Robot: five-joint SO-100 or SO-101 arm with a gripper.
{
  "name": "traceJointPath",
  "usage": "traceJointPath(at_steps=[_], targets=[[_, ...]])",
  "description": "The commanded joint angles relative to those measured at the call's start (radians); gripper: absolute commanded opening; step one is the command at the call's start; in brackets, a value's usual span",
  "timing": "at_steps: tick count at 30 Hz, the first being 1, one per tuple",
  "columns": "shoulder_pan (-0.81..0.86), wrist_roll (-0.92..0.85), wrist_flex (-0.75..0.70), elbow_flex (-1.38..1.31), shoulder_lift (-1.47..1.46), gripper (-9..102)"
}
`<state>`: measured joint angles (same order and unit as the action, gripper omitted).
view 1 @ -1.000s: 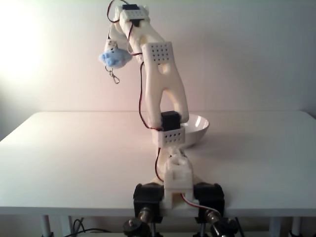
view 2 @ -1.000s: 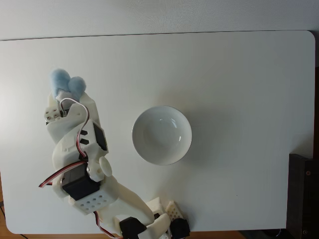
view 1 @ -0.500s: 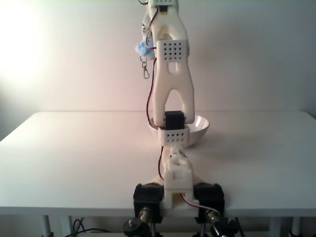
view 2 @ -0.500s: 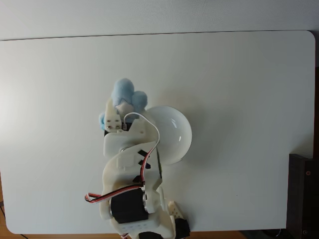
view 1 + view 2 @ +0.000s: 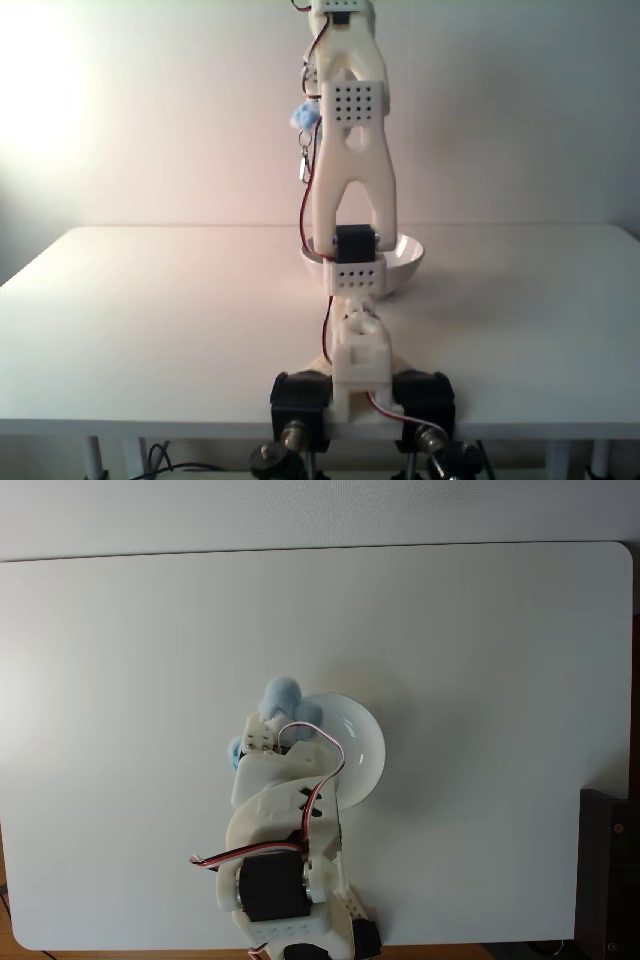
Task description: Grasp a skyblue doll and put it into the bowl.
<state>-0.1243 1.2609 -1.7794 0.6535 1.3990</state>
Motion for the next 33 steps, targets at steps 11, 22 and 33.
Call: traceJointPath(at_steps=[11, 22, 33], targets=[[0.055, -0.006, -0.052, 0.347, 0.048, 0], [0.064, -0.006, -0.052, 0.385, 0.020, 0], [0.242, 0.008, -0.052, 0.383, -0.158, 0]])
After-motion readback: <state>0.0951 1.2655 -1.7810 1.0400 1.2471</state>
